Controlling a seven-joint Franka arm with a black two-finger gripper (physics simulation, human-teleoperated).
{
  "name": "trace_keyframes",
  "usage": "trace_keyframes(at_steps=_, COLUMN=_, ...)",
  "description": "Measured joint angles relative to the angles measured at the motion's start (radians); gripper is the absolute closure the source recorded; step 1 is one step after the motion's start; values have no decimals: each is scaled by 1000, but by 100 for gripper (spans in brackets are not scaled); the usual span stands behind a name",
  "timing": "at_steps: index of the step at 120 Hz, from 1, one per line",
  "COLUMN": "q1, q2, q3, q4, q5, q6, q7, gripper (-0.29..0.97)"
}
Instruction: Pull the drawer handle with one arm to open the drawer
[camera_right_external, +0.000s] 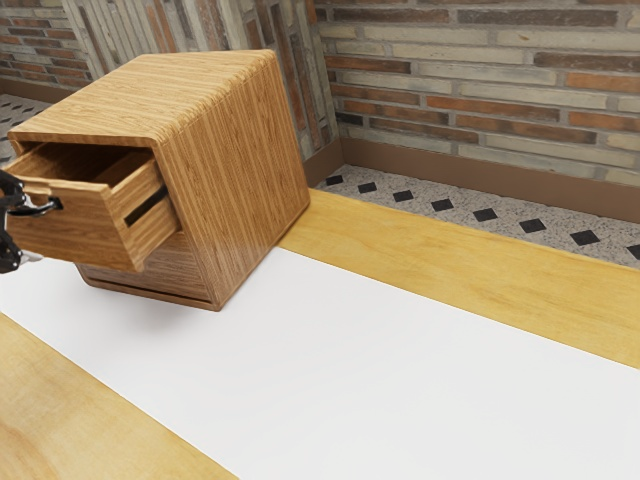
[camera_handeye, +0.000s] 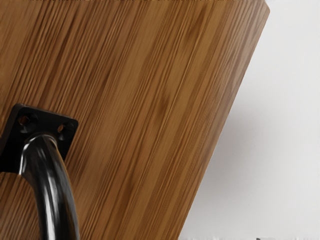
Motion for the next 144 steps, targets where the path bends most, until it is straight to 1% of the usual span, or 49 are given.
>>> trace_keyframes(at_steps=22, q1=0, q2=-27, q3=6, q4=-19, q5=3, q6=0, q7=1, gripper=16)
trace_keyframes(at_steps=35, q1=0, q2=-52, q3=21, q4=-40, q5=11, q6=0, q7=1, gripper=8)
trace_keyframes(at_steps=44, q1=0, q2=-65, q3=25, q4=-51, q5=16, q6=0, q7=1, gripper=10)
trace_keyframes(at_steps=48, q1=0, q2=-67, q3=26, q4=-54, q5=17, q6=0, q7=1, gripper=9)
trace_keyframes(at_steps=63, q1=0, q2=-86, q3=33, q4=-72, q5=24, q6=1, q7=1, gripper=11)
trace_keyframes(at_steps=73, q1=0, q2=-107, q3=43, q4=-87, q5=30, q6=1, q7=2, gripper=18)
trace_keyframes(at_steps=88, q1=1, q2=-135, q3=55, q4=-108, q5=37, q6=1, q7=2, gripper=19)
trace_keyframes(at_steps=101, q1=8, q2=-153, q3=60, q4=-125, q5=46, q6=0, q7=2, gripper=15)
trace_keyframes(at_steps=109, q1=14, q2=-165, q3=61, q4=-133, q5=55, q6=0, q7=2, gripper=16)
trace_keyframes(at_steps=116, q1=15, q2=-169, q3=61, q4=-136, q5=61, q6=0, q7=2, gripper=15)
trace_keyframes(at_steps=134, q1=16, q2=-171, q3=61, q4=-134, q5=69, q6=-1, q7=2, gripper=17)
trace_keyframes(at_steps=141, q1=15, q2=-173, q3=60, q4=-132, q5=68, q6=-1, q7=2, gripper=25)
trace_keyframes(at_steps=144, q1=15, q2=-175, q3=59, q4=-131, q5=67, q6=-1, q7=2, gripper=25)
